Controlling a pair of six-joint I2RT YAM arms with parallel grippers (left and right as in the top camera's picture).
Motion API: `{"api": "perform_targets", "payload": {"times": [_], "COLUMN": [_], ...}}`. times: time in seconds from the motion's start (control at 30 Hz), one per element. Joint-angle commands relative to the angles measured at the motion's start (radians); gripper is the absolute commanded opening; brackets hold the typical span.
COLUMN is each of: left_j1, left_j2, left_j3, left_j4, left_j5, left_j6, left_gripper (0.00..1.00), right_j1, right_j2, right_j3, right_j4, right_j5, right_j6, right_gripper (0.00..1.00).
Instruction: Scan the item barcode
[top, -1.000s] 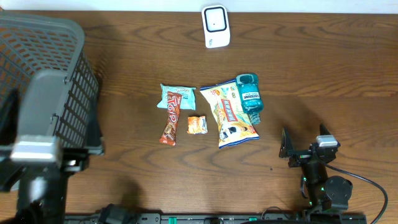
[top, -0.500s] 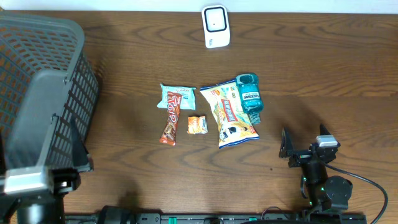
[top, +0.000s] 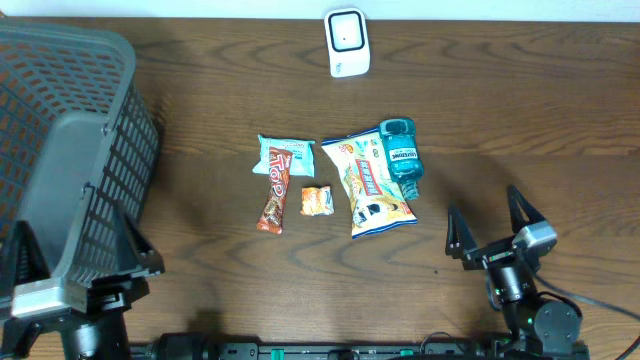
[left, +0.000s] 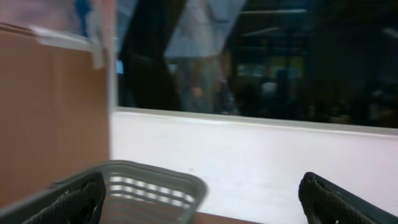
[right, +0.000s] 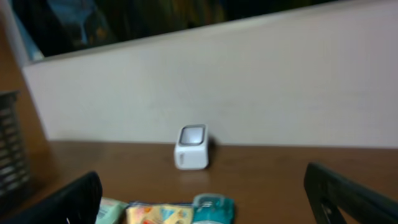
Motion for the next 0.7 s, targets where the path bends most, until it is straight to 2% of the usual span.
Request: {"api": "perform_targets", "payload": {"times": [0.0, 0.1, 0.2, 0.4, 0.53, 0.67], "left_j1": [-0.021, -0.02, -0.021, -0.021, -0.021, -0.021], "left_j2": [-0.012, -0.012, -0.008, 0.01, 0.01, 0.01], "left_j3": [0.004, 0.004, 0.004, 0.005, 0.005, 0.004], "left_j4": [0.013, 0.023, 0.09, 0.293, 0.234, 0.142], "left_j5": [0.051, 0.051, 0.051, 0.051, 0.051, 0.051], "left_j6": [-0.042, -0.044, -0.093, -0.132, -0.169, -0.241], "left_gripper": [0.99, 0.99, 0.99, 0.99, 0.99, 0.99], "right_j1": [0.002, 0.002, 0.019, 0.148, 0.194, 0.201], "right_j2": [0.117, 0.317, 0.586, 1.065, 1.275, 1.405], "right_j3": [0.155, 0.338, 0.589, 1.133, 1.317, 1.332], "right_j4": [-0.033, -0.132, -0.3, -0.805, -0.96, -1.006], "right_j5": [-0.035, -0.039, -0.067, 0.023, -0.01, -0.055], "right_j6": [0.013, -0.047, -0.094, -0.11, -0.116, -0.116], "right_gripper": [0.99, 0.99, 0.99, 0.99, 0.99, 0.99]}}
